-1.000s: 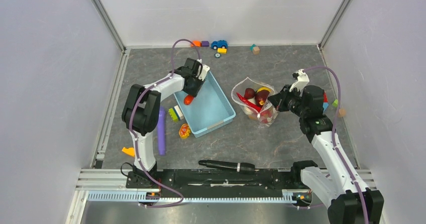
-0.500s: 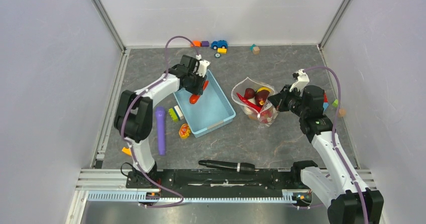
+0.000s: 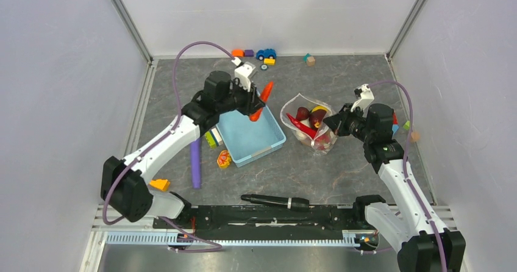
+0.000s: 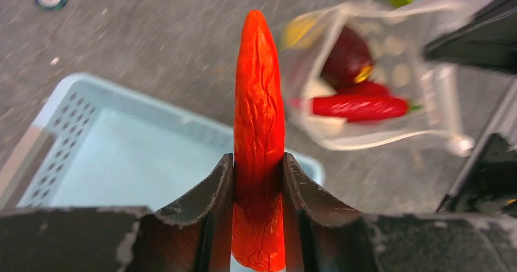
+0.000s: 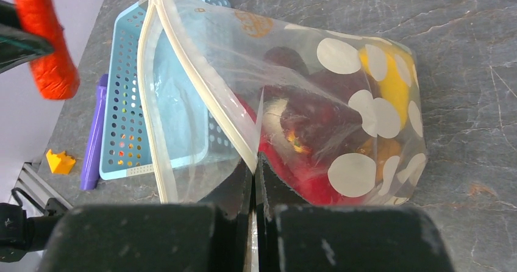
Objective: Place the food in the zip-top bag and seal the zipper
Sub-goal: Pick up the fake vegetable from the bin, then place the fake vegetable in the zipper food storage bag.
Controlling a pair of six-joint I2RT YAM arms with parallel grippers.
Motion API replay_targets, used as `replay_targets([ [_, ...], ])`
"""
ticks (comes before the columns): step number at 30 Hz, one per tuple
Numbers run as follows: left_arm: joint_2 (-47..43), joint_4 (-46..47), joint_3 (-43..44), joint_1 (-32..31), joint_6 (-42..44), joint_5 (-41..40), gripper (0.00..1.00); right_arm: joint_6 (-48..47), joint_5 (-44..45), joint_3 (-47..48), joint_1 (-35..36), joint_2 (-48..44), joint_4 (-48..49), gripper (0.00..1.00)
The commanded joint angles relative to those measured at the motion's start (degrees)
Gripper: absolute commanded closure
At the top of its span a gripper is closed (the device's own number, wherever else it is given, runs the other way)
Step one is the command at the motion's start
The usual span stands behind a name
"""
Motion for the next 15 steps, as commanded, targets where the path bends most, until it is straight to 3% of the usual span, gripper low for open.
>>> replay_targets([
  [1, -2.66, 7.51, 1.81, -7.63, -13.09, -9.23, 0.98, 1.17, -1.69, 0.68, -0.23, -1.15, 1.65, 0.99],
  [9, -0.67, 7.16, 6.33, -19.42, -18.6, -4.86, 0.98, 1.77, -2.39, 0.38, -0.21, -2.84, 1.95, 0.98],
  [15, 1.3, 21.36, 2.48, -24.17, -22.12, -22.84, 0.98, 2.85, -4.05, -0.65, -0.2, -4.06, 3.2, 0.98],
])
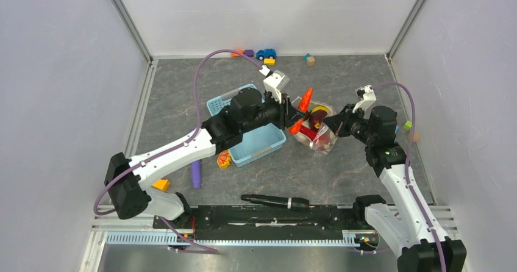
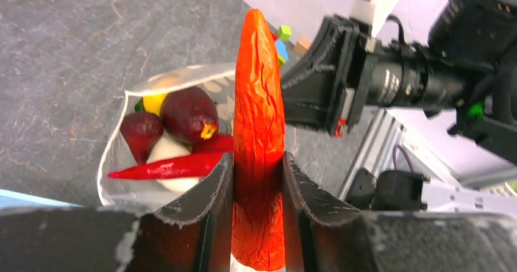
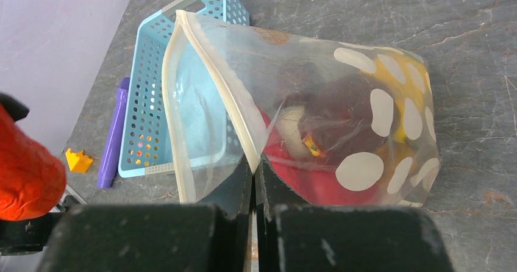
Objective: Place the food in the zip-top bag and seal the zipper
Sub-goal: Place the fake vegetable in the zipper food storage bag.
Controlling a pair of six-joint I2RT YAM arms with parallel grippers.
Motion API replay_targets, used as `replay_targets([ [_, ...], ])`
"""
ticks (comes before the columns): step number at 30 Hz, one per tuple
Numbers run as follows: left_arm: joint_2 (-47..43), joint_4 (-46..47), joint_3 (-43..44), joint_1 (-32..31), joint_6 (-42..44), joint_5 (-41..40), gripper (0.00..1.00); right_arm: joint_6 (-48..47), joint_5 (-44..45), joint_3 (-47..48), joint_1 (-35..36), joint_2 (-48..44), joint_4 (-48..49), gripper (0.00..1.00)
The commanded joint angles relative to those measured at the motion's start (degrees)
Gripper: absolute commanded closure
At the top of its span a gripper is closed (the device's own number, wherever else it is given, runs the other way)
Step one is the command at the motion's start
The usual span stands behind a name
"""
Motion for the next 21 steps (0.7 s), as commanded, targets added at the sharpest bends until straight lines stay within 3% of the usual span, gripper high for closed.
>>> replay_targets([
  [1, 2.74, 12.31, -1.04, -2.22, -4.83, -14.58, 0.98, 1.26, -2.56, -0.47, -0.18, -1.45, 2.78, 0.98],
  [8, 7.25, 16.7, -1.77, -5.77, -8.5, -29.54, 0.98, 2.28, -2.22, -1.42, -0.23, -3.21, 3.57, 0.98],
  [21, 12.44, 24.11, -6.44, -11.97, -11.43, -42.55, 0.98, 5.4, -5.18, -2.52, -0.26, -2.05, 5.52, 0.97],
])
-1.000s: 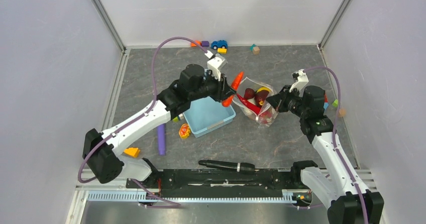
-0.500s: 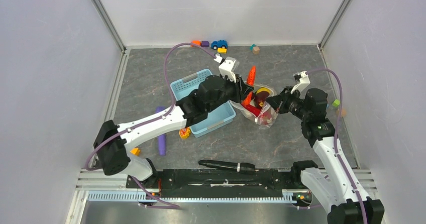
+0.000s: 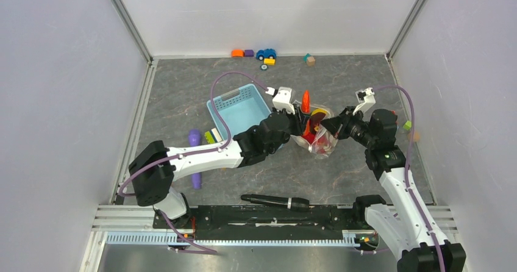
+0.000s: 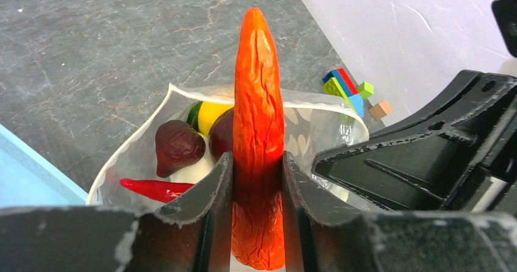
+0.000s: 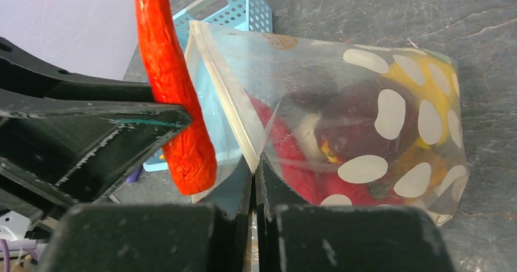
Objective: Place the food in the zip-top bag and seal the zipper
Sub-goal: Place the fake vegetable in the zipper food storage bag.
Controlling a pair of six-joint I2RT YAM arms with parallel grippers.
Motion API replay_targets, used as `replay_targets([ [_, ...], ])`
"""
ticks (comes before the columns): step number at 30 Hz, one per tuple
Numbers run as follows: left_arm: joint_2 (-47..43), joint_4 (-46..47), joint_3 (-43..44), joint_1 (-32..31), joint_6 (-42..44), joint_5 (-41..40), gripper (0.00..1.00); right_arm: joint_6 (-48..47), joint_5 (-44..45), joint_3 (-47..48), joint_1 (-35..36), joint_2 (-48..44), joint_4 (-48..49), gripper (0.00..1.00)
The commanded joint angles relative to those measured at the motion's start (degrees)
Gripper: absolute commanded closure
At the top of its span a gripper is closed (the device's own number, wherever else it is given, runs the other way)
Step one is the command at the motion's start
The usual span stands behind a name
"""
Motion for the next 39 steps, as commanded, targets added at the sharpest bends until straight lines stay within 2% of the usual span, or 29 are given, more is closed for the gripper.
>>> replay_targets([
  [1, 1.35, 6.14, -1.42, -1.98, -3.46, -8.35, 0.98, 1.82, -2.23, -0.48, -0.23, 0.16, 3.66, 0.97],
  [9, 4.39, 5.41, -0.02, -2.54, -5.55, -9.75, 0.98, 2.78, -3.84, -0.93, -0.25, 0.07, 4.98, 0.97],
  [13, 4.75, 5.49, -0.09, -2.51, -6.12, -8.99, 0.76, 2.69, -3.93, -0.93, -0.32, 0.01, 5.08, 0.97],
  [15, 4.67, 5.49, -0.08, -2.52, -5.99, -8.5, 0.62, 2.56, -3.94, -0.93, -0.22, 0.03, 5.07, 0.96],
  [18, 4.57, 5.4, 0.0, -2.48, -5.39, -7.51, 0.5, 2.55, -4.04, -1.0, -0.25, 0.16, 5.02, 0.96],
  [20, 4.38, 5.08, 0.06, -2.54, -5.0, -6.81, 0.31, 2.56, -4.23, -1.01, -0.23, 0.16, 5.08, 0.96],
  [26, 2.94, 2.75, 0.75, -2.5, -2.35, -4.27, 0.17, 2.42, -4.19, -0.93, -0.27, 0.14, 5.08, 0.96],
  [27, 2.53, 2.03, 0.86, -2.5, -2.18, -4.03, 0.06, 2.38, -4.21, -0.94, -0.28, 0.23, 5.02, 0.96],
  [28, 1.95, 1.57, 0.87, -2.5, -1.67, -3.6, 0.01, 2.34, -4.19, -0.91, -0.27, 0.24, 5.07, 0.96],
  [34, -3.86, -2.5, 0.24, -2.55, 2.01, -3.1, 0.0, 2.03, -4.11, -0.58, -0.28, 0.49, 4.99, 0.96],
  [39, -9.96, -7.46, -0.55, -2.46, 8.91, -5.13, 0.0, 1.3, -3.84, 0.3, -0.37, 0.82, 4.28, 0.96],
])
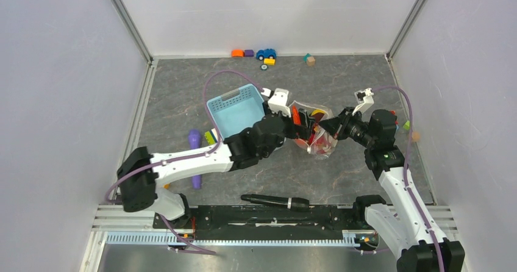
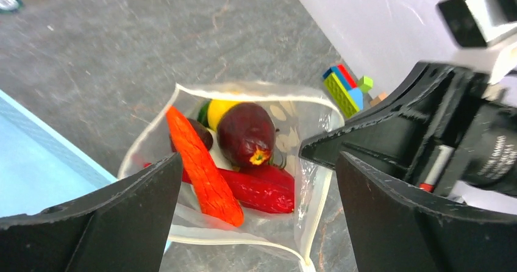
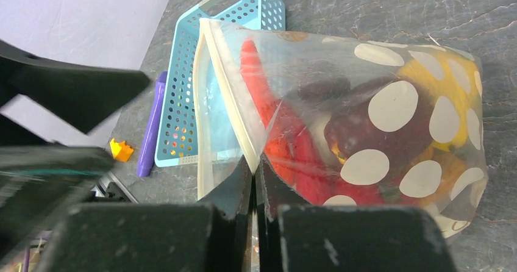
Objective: Place the food in the zip-top bag and seal the zipper
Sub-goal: Place the fake vegetable in the zipper food storage bag, then adjust the zipper food storage bag at the center of the board.
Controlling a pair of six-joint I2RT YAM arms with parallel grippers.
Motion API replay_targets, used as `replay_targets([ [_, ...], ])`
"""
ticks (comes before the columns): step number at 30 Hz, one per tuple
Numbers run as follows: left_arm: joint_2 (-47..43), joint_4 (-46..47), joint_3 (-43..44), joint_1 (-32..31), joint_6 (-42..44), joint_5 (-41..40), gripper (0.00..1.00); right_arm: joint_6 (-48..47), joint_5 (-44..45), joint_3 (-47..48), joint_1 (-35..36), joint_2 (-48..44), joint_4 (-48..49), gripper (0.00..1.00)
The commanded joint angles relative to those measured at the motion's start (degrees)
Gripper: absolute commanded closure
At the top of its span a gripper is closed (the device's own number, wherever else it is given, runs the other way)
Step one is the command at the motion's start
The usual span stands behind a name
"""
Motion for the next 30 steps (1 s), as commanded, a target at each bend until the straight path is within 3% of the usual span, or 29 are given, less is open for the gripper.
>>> replay_targets([
  [1, -6.43, -4.94, 1.22, -0.17, 8.24, -4.63, 0.0, -1.01, -0.77, 1.57, 0.0, 0.23, 1.68, 0.96],
  [4, -7.55, -11.32, 1.42, 0.54, 8.3, -12.51, 0.0, -2.0, -0.46, 2.21, -0.09, 0.23, 0.73, 0.95],
  [7, -7.53, -18.16, 1.83, 3.21, 5.8, -12.66, 0.0, -3.04, 0.57, 2.96, -0.16, 0.19, -0.83, 0.95],
  [14, -5.36, -19.09, -0.17, 10.65, 2.4, 10.87, 0.0, -4.68, 2.03, 3.86, -0.11, 0.65, -2.92, 0.94],
  [17, -1.82, -18.78, 1.59, 11.26, 3.09, 13.05, 0.07, -4.95, 1.22, 3.71, -0.16, 1.09, -3.1, 0.93],
  [20, 2.6, -20.72, 5.68, 11.89, 3.22, 13.27, 0.22, -6.0, 0.76, 3.91, -0.16, 1.76, -4.06, 0.92],
  [23, 6.0, -23.29, 9.42, 11.84, 3.2, 13.53, 0.54, -6.68, 0.71, 3.86, -0.16, 1.9, -4.6, 0.92],
  [26, 7.08, -22.83, 10.98, 11.84, 4.01, 15.62, 0.75, -7.57, 1.05, 4.07, -0.17, 1.89, -5.05, 0.92],
  [28, 6.93, -21.97, 11.77, 11.84, 4.83, 16.84, 0.97, -7.95, 1.15, 4.35, -0.16, 2.01, -5.36, 0.91],
  [30, 6.51, -20.95, 13.2, 11.85, 7.17, 19.07, 0.98, -8.7, 0.39, 5.21, -0.16, 2.11, -6.31, 0.92],
])
